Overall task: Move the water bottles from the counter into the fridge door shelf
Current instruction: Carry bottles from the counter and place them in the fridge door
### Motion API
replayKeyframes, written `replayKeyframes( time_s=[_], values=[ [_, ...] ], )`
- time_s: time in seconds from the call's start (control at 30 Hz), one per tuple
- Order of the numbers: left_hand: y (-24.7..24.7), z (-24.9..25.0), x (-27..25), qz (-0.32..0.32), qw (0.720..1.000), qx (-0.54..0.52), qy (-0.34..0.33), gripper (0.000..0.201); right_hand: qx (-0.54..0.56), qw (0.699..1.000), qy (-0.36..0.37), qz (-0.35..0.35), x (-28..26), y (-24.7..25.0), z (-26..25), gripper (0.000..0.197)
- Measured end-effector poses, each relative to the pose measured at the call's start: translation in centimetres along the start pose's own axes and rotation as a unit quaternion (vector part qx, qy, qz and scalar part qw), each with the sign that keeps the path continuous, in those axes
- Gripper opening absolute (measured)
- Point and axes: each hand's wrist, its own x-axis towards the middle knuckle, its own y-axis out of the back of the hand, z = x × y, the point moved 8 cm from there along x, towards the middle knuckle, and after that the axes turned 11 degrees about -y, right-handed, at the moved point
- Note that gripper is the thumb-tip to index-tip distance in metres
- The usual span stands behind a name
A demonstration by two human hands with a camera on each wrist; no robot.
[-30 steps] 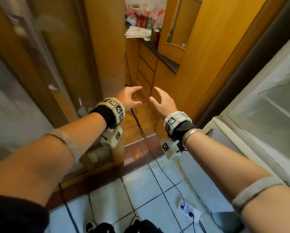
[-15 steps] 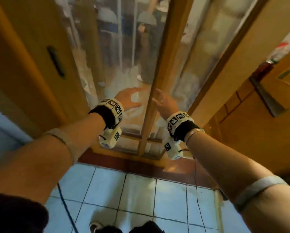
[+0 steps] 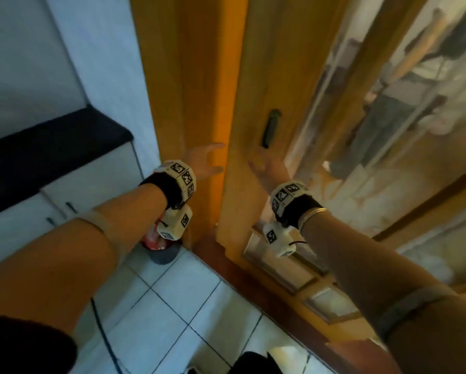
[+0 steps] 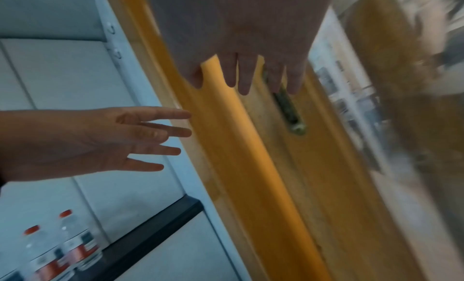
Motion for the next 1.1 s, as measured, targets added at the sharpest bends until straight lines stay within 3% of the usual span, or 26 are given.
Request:
replayKeyframes(
  time_s=[0.17, 0.33, 0.57, 0.9, 1.1],
  values=[
    [7.5, -6.6, -3.0, 0.078, 0.994, 0.044, 0.063, 0.058, -0.002, 0.995, 0.076, -0.062, 3.2, -5.8, -8.9, 0.054],
    [13.1, -14.0, -5.8, 0.136, 0.982, 0.04, 0.124, 0.063, 0.008, 0.983, 0.129, -0.133, 5.6, -11.4, -16.9, 0.054],
    [21.4, -22.4, -9.4, 0.203, 0.95, 0.071, 0.228, 0.066, 0.016, 0.955, 0.232, -0.184, 9.7, -18.7, -28.2, 0.051],
    [29.1, -31.7, -17.3, 0.296, 0.894, 0.074, 0.328, 0.063, 0.015, 0.9, 0.352, -0.256, 10.0, -28.7, -41.4, 0.05],
    [33.9, -38.1, -21.7, 0.337, 0.869, 0.096, 0.351, 0.058, -0.009, 0.893, 0.368, -0.259, 8.6, -35.3, -48.6, 0.051]
  ],
)
